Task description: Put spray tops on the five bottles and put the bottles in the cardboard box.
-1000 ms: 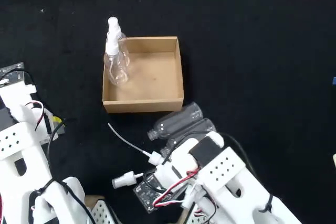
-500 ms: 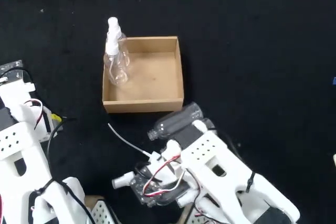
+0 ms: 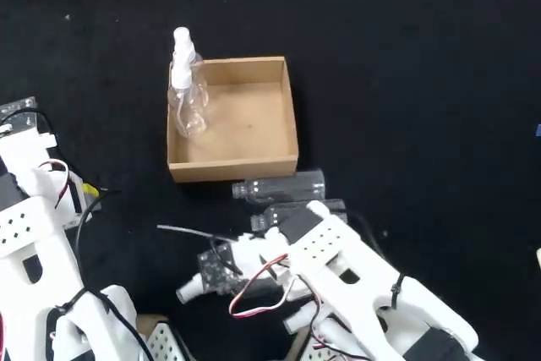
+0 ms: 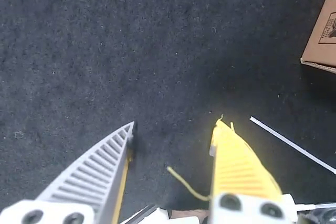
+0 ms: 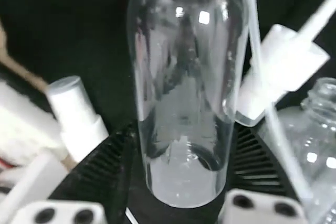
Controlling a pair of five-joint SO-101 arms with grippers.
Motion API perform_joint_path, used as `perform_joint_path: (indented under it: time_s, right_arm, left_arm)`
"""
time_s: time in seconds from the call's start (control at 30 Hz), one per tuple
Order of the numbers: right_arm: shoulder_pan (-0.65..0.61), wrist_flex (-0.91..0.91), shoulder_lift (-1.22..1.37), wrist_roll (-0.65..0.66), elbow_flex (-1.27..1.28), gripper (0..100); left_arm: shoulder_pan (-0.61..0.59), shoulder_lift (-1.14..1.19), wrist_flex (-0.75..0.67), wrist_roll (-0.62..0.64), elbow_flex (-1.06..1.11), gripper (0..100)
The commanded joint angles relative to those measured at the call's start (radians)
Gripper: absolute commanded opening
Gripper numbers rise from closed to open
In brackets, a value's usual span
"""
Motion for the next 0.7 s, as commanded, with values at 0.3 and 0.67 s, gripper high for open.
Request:
perform_joint_path:
  time_s: [0.3,0.67]
  right_arm:
    - [0.086,0.370,-0.001,-0.032,-0.383,17.4]
    - [0.706,0.516,0.007,0.086,-0.664,17.3]
  left_arm:
    - [0.015,0.002,-0.015,0.003,-0.010,21]
    - [0.206,0.002,-0.021,0.002,-0.008,21]
